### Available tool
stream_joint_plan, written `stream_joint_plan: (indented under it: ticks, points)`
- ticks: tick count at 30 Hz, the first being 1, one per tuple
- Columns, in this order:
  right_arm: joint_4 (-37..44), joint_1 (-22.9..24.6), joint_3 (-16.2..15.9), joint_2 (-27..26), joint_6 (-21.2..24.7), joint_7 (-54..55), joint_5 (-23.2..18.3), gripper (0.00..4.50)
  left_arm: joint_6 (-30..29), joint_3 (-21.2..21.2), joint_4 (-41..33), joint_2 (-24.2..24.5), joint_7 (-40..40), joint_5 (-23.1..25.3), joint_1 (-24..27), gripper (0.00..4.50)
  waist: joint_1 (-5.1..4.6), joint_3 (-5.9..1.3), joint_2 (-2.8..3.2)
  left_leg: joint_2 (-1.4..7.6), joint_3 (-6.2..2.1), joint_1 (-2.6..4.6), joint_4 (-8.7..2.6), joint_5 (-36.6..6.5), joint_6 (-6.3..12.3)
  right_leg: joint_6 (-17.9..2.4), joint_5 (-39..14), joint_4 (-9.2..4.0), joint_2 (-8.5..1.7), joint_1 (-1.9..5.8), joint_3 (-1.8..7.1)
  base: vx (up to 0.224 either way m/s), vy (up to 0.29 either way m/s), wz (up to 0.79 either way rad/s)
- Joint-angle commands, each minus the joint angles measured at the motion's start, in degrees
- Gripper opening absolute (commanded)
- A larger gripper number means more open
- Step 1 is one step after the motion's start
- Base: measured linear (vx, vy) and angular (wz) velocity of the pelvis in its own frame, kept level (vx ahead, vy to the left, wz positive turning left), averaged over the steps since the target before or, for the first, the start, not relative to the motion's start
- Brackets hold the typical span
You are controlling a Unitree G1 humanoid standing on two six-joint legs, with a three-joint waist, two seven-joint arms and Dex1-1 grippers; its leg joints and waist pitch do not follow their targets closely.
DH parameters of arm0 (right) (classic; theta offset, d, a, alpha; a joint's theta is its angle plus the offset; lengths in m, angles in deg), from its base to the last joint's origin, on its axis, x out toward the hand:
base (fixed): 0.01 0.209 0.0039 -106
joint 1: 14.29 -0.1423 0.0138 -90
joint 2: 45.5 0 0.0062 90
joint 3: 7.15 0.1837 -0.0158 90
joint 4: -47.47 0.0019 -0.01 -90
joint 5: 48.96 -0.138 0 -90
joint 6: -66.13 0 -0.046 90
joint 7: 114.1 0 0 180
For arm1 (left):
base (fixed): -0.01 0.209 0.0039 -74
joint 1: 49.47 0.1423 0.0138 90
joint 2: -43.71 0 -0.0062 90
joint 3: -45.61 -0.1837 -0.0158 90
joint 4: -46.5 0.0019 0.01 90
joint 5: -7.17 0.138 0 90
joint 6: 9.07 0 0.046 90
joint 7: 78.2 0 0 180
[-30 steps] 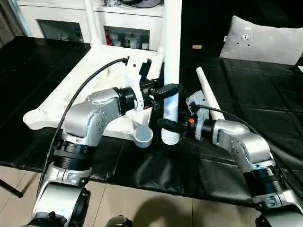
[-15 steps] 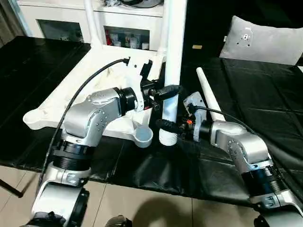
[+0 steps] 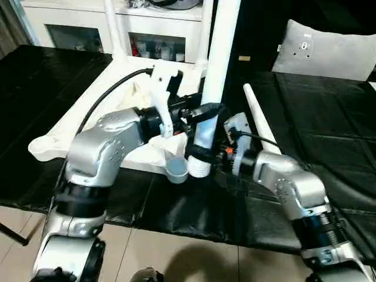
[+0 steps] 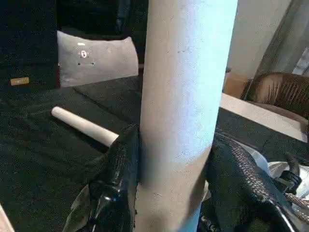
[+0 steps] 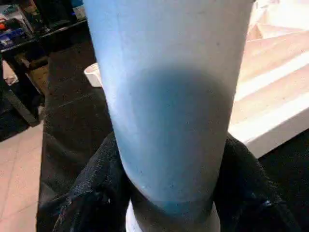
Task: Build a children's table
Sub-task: Pick table leg
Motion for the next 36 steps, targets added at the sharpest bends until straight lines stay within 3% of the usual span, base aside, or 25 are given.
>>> stream_joint_plan:
  ticks: [1,7,18,19,22,29,32,34,36]
  points:
    - [-1.47,-0.27,4.36,-0.08,-0.07,4.72,-0.96,1.91,-1.74,-4.89,-4.52,-1.77,7.4,-7.27,0.81,2.49,-0.08,-3.89,0.37,3.34,-1.43,1.98,-4.24,-11.15,-2.37,-12.24,-0.59,-4.52,-4.82,1.58,2.45,0.0,0.0,0.0]
    - [-1.34,-0.47,3.58,-0.27,0.36,6.14,0.73,1.91,1.18,-6.73,-2.49,-1.22,5.33,-1.45,0.22,2.49,-0.12,-3.92,0.5,3.33,-1.5,1.99,-4.23,-10.96,-2.58,-11.63,0.3,-4.56,-4.77,1.57,2.49,0.0,0.0,0.0]
    - [0.6,2.86,1.78,2.29,-2.99,-0.45,0.56,1.91,5.63,-7.96,-0.19,3.72,14.69,-1.28,4.67,2.58,-0.17,-3.83,0.63,3.37,-1.48,1.98,-4.45,-12.77,-3.21,-11.58,-0.61,-4.53,-4.77,1.55,2.49,0.0,0.0,0.0]
    - [0.94,3.34,1.74,2.5,-3.01,-0.74,0.52,1.91,5.71,-7.97,0.0,3.79,15.26,-1.59,5.14,2.91,-0.31,-3.74,0.53,3.35,-1.47,2.06,-4.51,-13.45,-3.16,-11.67,-1.34,-4.61,-4.75,1.47,2.5,0.0,0.0,0.0]
    - [2.76,5.09,1.24,3.24,-2.71,-1.92,0.17,1.91,4.13,-8.03,-1.89,3.48,17.85,-4.72,6.8,2.96,-0.29,-3.6,0.53,3.33,-1.43,2.11,-4.54,-14.73,-3.26,-11.66,-4.95,-4.9,-4.95,1.45,2.64,0.0,0.0,0.0]
    - [3.73,5.45,1.1,3.56,-3.35,-2.09,-0.13,1.91,5.45,-8.62,-1.3,2.15,19.12,-5.18,6.96,3.68,-0.27,-3.7,0.4,3.39,-1.4,2.08,-4.45,-13.07,-2.46,-11.98,-3.69,-4.86,-4.86,1.38,2.65,0.0,0.0,0.0]
    - [3.95,5.22,1.52,3.68,-3.52,-1.94,-0.27,1.91,6.05,-6.96,-0.87,0.94,19.1,-6.78,6.89,3.91,-0.11,-3.79,0.26,3.35,-1.31,2.08,-4.35,-12.03,-2.28,-12.52,-2.11,-4.69,-4.83,1.43,2.6,0.0,0.0,0.0]
    - [4.56,4.99,3.48,4.08,-3.19,-1.12,-1.18,1.89,5.1,-2.92,-1.47,0.31,19.37,-10.97,6.91,4.27,-0.06,-3.83,0.28,3.25,-1.23,1.98,-4.2,-11.33,-2.07,-12.94,-1.22,-4.52,-4.93,1.54,2.55,0.0,0.0,0.0]
    - [5.38,5.02,5.08,4.4,-2.68,-0.48,-2.05,1.89,4.27,-0.68,-2.28,0.74,19.85,-13.41,7.19,4.33,-0.08,-3.84,0.22,3.29,-1.16,2.03,-4.18,-11.11,-1.73,-13.31,-0.93,-4.58,-4.88,1.53,2.55,0.0,0.0,0.0]
